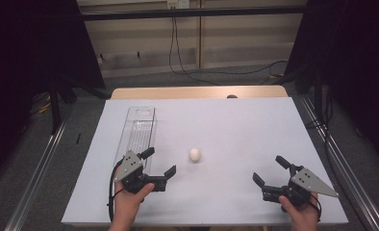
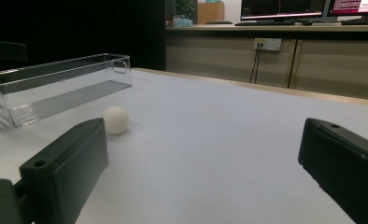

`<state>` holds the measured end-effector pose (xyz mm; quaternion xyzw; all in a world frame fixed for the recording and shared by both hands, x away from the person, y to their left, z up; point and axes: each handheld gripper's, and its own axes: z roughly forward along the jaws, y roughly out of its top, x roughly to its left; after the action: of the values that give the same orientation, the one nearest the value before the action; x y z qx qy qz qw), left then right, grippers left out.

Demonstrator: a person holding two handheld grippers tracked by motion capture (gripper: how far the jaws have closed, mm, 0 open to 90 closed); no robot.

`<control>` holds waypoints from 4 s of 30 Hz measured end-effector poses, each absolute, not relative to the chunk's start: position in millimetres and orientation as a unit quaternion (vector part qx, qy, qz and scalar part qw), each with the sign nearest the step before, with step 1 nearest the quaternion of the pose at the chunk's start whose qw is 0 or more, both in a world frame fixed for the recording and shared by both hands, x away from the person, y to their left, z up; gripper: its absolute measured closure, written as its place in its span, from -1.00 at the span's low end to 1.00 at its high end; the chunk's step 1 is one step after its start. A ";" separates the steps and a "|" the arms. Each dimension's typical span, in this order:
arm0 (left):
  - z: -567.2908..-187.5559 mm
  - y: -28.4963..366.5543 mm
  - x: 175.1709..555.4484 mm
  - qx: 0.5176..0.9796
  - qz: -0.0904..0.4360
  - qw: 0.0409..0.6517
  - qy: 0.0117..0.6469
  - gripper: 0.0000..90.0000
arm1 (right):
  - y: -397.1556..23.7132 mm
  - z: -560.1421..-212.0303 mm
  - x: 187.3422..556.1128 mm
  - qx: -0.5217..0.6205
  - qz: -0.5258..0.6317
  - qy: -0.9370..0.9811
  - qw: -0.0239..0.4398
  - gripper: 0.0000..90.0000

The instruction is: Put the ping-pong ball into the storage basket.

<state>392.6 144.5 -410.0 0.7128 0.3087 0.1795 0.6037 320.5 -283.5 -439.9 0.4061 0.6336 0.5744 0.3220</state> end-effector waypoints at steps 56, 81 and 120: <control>-419.4 103.8 402.0 0.738 0.165 0.580 0.304 -0.95 | -283.7 -439.8 320.4 0.408 0.575 0.631 0.323 -0.97; -424.5 92.3 406.0 0.744 0.159 0.573 0.306 -0.95 | -284.2 -439.3 320.1 0.405 0.576 0.632 0.324 -0.97; -435.3 75.1 420.9 0.758 0.158 0.538 0.334 -0.95 | -283.3 -438.3 319.7 0.401 0.578 0.633 0.323 -0.97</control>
<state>420.9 75.1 -435.3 0.7579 0.3340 0.1577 0.5377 319.7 -283.3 -438.3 0.4010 0.6331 0.5781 0.3228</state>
